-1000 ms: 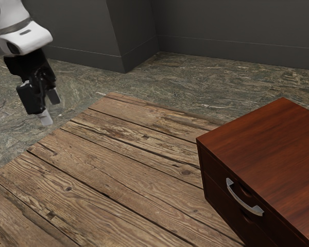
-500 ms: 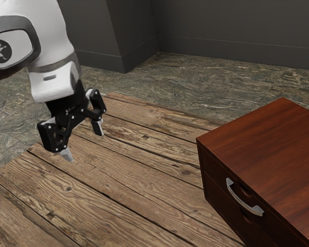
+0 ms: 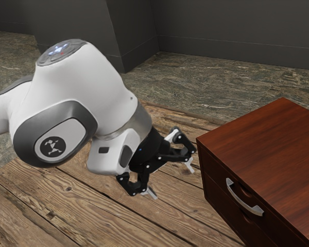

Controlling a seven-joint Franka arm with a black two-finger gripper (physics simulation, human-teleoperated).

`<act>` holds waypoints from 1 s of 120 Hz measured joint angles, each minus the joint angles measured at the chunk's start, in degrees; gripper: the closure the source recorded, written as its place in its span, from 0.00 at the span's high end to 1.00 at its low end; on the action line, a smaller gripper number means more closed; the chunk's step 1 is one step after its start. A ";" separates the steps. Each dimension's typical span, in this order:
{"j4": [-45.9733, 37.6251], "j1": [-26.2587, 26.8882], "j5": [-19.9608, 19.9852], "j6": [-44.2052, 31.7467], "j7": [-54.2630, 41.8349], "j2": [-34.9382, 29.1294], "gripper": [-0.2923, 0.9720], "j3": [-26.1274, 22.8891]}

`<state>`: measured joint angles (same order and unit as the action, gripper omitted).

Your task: Pull the drawer handle with one arm to open the drawer

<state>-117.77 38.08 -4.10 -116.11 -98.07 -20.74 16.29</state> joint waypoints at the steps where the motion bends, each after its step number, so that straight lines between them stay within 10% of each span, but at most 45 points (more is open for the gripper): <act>1: -0.24 0.13 -0.04 -0.71 -0.09 0.00 0.74 -0.02; 60: -2.17 5.71 1.37 -18.49 2.63 3.47 0.42 -0.11; 120: -1.96 5.44 4.85 -20.14 6.57 7.90 0.35 0.32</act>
<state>-119.74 43.52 0.74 -136.25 -91.49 -12.84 16.61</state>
